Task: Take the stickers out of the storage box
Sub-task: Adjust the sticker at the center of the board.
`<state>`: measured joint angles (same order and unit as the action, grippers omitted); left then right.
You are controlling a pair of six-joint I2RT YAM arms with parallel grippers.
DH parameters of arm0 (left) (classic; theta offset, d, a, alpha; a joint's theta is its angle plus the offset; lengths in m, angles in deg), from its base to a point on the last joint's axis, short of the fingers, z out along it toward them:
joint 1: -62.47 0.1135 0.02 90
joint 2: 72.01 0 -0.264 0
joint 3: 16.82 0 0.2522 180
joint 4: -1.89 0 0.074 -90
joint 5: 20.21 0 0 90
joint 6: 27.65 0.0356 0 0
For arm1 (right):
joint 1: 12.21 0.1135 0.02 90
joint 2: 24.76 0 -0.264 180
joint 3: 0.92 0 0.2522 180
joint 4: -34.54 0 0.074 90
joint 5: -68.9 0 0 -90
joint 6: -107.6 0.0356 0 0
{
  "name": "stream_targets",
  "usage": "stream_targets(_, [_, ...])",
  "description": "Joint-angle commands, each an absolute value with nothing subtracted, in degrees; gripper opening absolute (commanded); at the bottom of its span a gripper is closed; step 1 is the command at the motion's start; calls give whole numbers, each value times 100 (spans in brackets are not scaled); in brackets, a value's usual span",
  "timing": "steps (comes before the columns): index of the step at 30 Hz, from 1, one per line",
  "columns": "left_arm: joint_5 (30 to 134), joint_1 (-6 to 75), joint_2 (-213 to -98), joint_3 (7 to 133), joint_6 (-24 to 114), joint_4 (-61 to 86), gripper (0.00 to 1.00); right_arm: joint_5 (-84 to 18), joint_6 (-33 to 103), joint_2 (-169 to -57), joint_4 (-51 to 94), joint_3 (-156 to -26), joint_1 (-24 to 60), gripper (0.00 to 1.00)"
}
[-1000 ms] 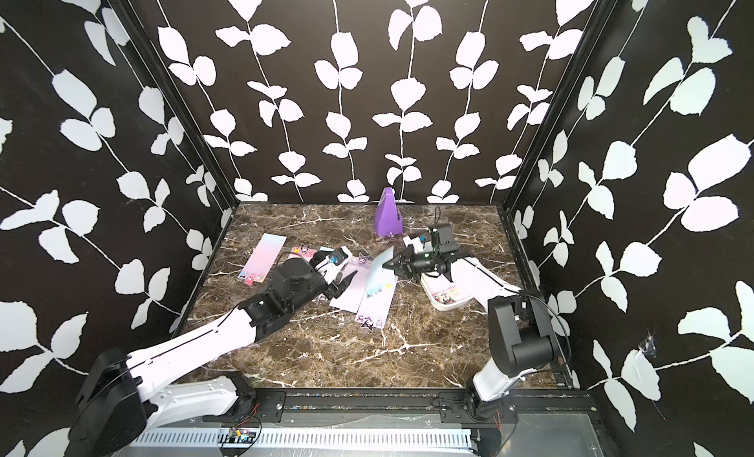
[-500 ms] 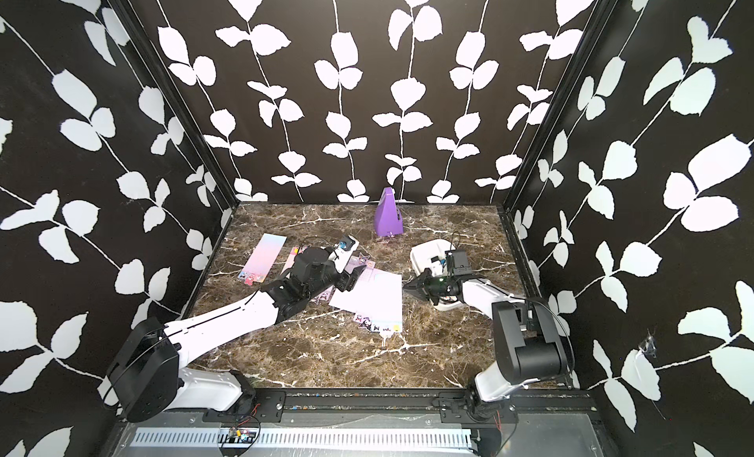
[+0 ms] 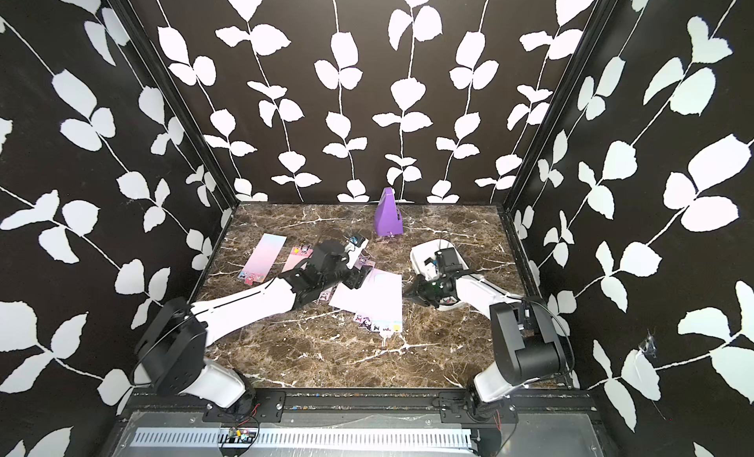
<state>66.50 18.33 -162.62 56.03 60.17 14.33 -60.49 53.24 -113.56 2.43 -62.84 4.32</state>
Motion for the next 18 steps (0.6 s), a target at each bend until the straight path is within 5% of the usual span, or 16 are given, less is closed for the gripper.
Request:
stream_targets(1, [7185,1963,-16816,5909,5435,2325,59,-5506,4812,-11573,-89,-6713,871,22])
stream_targets(5, [8536,2401,-17355,5752,4490,1715,31,-5673,5026,-11911,371,-6944,1214,22])
stream_targets(18, [9408,2617,-17560,5286,3875,1299,23,-5574,5004,-12659,460,-7666,1710,23])
